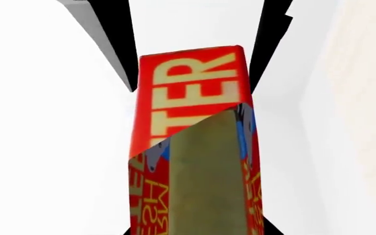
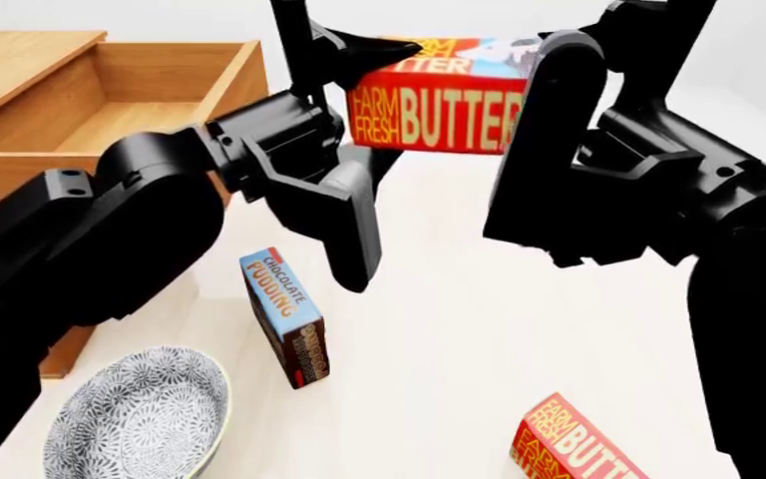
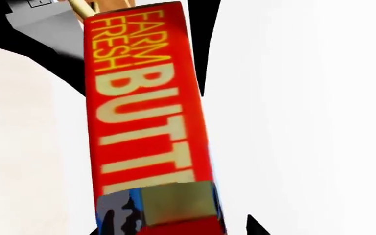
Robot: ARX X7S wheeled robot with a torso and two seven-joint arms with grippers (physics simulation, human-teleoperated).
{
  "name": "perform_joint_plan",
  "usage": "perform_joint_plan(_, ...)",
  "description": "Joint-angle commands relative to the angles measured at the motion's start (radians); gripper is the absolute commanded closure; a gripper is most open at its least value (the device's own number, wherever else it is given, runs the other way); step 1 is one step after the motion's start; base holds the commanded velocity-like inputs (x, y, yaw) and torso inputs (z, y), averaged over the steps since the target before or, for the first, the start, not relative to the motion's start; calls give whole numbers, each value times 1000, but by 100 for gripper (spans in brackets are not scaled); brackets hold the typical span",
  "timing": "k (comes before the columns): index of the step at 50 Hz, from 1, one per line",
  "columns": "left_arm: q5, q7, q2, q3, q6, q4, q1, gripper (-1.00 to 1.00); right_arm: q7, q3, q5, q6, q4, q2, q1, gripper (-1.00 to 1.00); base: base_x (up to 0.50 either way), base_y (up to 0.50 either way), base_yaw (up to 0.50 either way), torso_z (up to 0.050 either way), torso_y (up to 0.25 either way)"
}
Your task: Put the butter at the front in the top drawer of the cabinet and close it.
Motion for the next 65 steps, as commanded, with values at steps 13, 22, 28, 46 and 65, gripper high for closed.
perform_joint_plan(13,-83,102,-95,-69,-247,198,-6,100,24,81,-182,226,-138,181,-104,-100,0,0,0,1,1)
perform_joint_plan(22,-190,141,-93,-180,-621,392,-4,100,26,103,-230,361,-169,148,-143,-100,0,0,0,0,1)
perform_joint_plan(28,-376,160,6,-349,-1132,537,-46,100,28,286,-216,465,-166,-1,-195,-100,0,0,0,0,2)
perform_joint_plan(46,-405,67,241,-493,-1808,46,-416,100,-490,1006,-633,436,28,-653,-275,-100,0,0,0,1,1)
perform_joint_plan(65,-410,135,294,-373,-1770,-502,-673,100,-574,1075,-681,431,20,-689,-258,-100,0,0,0,1,1)
